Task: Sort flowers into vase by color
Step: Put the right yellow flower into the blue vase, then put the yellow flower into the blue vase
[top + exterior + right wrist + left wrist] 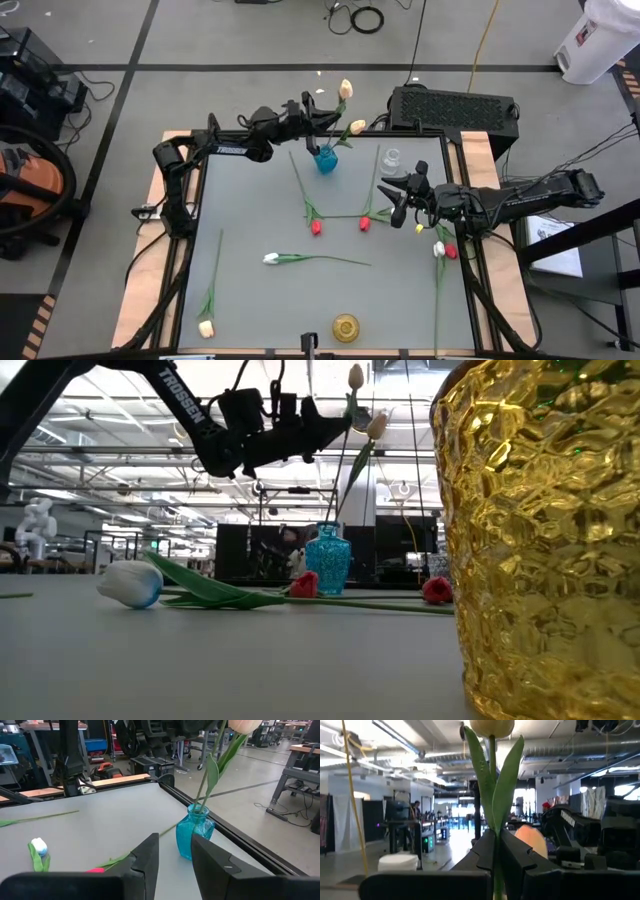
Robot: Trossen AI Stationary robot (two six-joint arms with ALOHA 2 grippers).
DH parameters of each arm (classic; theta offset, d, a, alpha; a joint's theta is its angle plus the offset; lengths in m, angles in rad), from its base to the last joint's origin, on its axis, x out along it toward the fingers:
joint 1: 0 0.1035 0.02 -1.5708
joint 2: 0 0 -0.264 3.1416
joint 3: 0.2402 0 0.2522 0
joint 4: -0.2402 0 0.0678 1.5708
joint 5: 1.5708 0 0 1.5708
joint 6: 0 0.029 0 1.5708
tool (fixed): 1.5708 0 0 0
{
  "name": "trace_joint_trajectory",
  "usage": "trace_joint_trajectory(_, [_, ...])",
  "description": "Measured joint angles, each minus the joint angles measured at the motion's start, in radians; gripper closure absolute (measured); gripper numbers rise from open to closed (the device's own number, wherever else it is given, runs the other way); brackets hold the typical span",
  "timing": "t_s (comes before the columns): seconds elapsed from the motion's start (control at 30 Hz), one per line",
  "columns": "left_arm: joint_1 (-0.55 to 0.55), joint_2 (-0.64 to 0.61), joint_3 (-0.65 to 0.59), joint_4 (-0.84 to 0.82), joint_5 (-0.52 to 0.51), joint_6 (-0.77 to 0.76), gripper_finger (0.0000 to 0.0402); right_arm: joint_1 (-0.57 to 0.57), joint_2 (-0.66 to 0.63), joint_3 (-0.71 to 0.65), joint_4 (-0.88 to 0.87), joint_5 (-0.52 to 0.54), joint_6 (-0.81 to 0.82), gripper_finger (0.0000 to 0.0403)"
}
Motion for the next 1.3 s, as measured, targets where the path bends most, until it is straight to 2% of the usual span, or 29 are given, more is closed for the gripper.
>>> trace_joint_trajectory(0.57, [0.000,0.000,0.000,-0.043,-0.017,0.005,0.0369,0.000,0.000,0.000,0.000,0.000,0.000,0.0298])
trace_joint_trajectory(0.93, [0.004,0.000,-0.001,-0.092,-0.015,0.000,0.0274,0.000,0.000,0.000,0.000,0.000,0.000,0.0298])
trace_joint_trajectory(1.07, [0.004,0.000,-0.001,-0.099,-0.007,0.000,0.0267,0.000,0.000,0.000,0.000,0.000,0.000,0.0298])
trace_joint_trajectory(1.3, [0.005,0.000,-0.001,-0.201,0.026,0.008,0.0267,0.000,0.000,0.000,0.000,0.000,0.000,0.0298])
